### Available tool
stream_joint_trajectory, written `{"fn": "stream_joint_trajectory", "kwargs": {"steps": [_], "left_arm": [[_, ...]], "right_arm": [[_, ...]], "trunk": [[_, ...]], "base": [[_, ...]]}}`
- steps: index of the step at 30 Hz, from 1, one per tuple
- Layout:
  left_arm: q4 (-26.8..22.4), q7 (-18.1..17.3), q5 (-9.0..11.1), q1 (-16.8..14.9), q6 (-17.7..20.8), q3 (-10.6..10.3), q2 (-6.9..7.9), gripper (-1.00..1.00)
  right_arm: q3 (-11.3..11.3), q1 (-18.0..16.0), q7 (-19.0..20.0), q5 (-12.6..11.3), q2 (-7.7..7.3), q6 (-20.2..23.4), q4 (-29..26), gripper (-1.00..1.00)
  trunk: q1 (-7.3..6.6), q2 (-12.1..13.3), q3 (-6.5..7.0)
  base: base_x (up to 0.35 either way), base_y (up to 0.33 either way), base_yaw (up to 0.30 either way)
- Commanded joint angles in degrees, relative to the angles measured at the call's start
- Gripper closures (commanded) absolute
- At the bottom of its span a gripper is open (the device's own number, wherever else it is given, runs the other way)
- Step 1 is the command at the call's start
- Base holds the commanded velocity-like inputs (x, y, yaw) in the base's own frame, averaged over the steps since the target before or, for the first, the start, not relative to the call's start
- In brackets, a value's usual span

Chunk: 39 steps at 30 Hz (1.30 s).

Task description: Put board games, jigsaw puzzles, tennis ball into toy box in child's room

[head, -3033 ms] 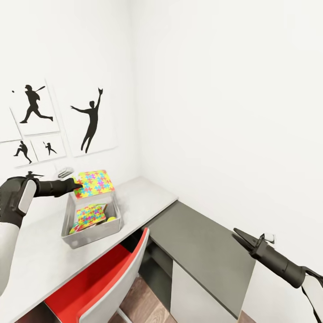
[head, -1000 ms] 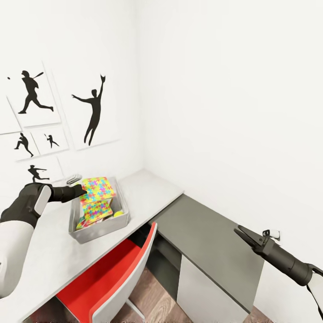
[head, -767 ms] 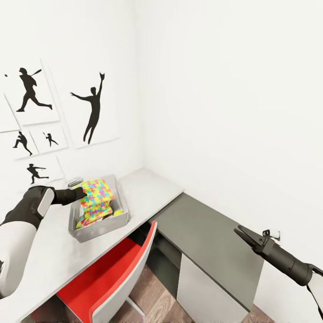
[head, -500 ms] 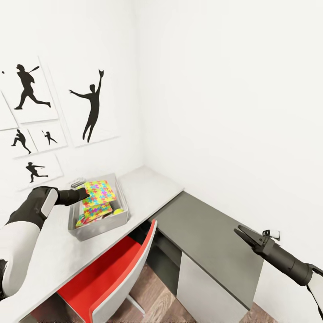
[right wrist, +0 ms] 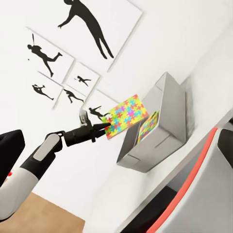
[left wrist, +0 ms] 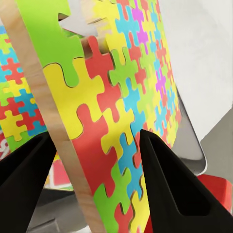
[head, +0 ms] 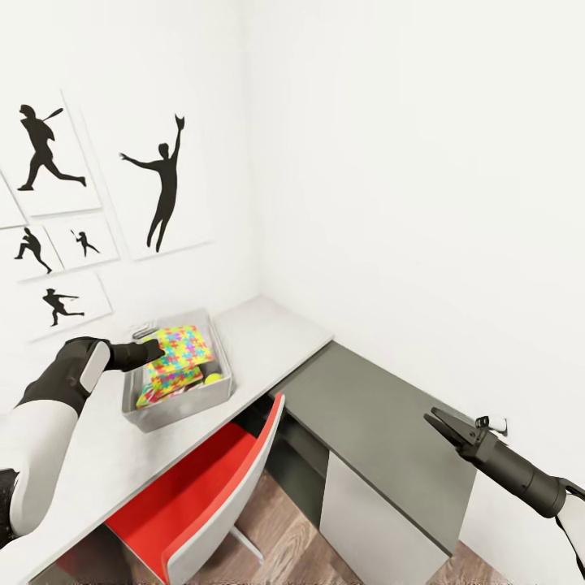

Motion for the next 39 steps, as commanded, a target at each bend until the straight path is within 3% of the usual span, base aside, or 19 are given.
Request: {"fn": "stream_joint_trajectory", "kwargs": {"steps": [1,19,20,36,39], "left_arm": [[0.0,0.1,0.0,-0.1,0.3,0.2,-0.03,1.00],[0.0,0.6,0.0,-0.1,0.1,0.2,0.05,1.00],[0.0,0.6,0.0,-0.1,0.1,0.2,0.05,-1.00],[-0.4,0.1,0.4,-0.1,0.1,0.3,0.38,-1.00],[-1.4,-1.5,0.7,-0.4,0.5,0.6,1.54,-1.00]], "right_arm": [[0.0,0.0,0.0,-0.2,-0.01,0.3,0.0,-1.00],[-0.5,0.0,0.0,-0.2,-0.01,-0.1,0.2,-1.00],[-0.5,0.0,0.1,-0.2,-0.01,-0.1,0.3,-1.00],[-0.8,0.0,0.2,-0.2,0.01,-0.2,0.4,-1.00],[-0.8,0.0,0.2,-0.2,-0.01,-0.2,0.5,-1.00]], "trunk": [[0.03,-0.1,-0.22],[0.03,-0.1,-0.81],[0.03,-0.1,-0.81],[0.03,-0.1,-0.81],[0.03,-0.1,-0.81]], "base": [[0.000,0.000,0.000],[0.000,0.000,0.000],[0.000,0.000,0.000],[0.000,0.000,0.000],[0.000,0.000,0.000]]}}
